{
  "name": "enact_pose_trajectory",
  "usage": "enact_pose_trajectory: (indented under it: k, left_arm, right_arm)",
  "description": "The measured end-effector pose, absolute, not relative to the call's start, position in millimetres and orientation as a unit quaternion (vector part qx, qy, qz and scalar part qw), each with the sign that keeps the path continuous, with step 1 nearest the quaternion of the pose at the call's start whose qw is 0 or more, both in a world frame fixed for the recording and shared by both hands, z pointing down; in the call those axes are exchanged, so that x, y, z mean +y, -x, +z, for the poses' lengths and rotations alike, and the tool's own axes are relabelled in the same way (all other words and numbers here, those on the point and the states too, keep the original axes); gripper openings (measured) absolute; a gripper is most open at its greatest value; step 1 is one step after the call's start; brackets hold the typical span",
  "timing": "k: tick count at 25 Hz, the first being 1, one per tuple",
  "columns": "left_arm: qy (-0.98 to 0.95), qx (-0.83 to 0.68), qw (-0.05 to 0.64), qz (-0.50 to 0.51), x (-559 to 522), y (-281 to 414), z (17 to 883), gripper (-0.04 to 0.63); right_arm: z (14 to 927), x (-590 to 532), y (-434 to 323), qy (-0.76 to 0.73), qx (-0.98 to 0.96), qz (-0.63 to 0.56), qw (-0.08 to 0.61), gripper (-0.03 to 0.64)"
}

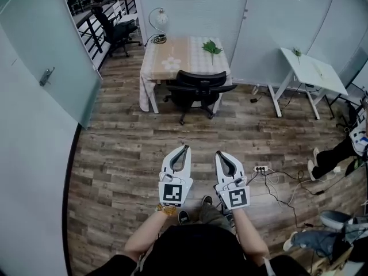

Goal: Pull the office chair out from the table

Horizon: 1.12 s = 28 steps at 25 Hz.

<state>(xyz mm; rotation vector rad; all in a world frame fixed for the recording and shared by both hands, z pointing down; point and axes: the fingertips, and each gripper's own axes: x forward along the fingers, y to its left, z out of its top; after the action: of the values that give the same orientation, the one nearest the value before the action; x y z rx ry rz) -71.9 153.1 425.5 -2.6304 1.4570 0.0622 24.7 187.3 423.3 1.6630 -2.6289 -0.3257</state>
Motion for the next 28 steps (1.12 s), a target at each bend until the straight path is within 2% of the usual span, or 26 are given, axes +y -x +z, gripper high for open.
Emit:
enact_pose_trajectory:
  k: [9,17,28]
  left_arm:
    - [0.865,0.496,0.08,0.0,75,35,440,0.018]
    - [0.849,0.522,0.079,-0.014,-4,-12,441,0.018]
    - [0.838,0.539,0.082,-0.025,-92,-18,454,0.018]
  right_arm:
    - [431,94,-54,-0.508,-0.854,-0.117,-0.009,0.003]
    - [427,6,-110,-0.497,-0.862,-0.096,-0.022,0.003]
    - [457,-84,-117,-0.467,-0.879,-0.094,0.016,0.003]
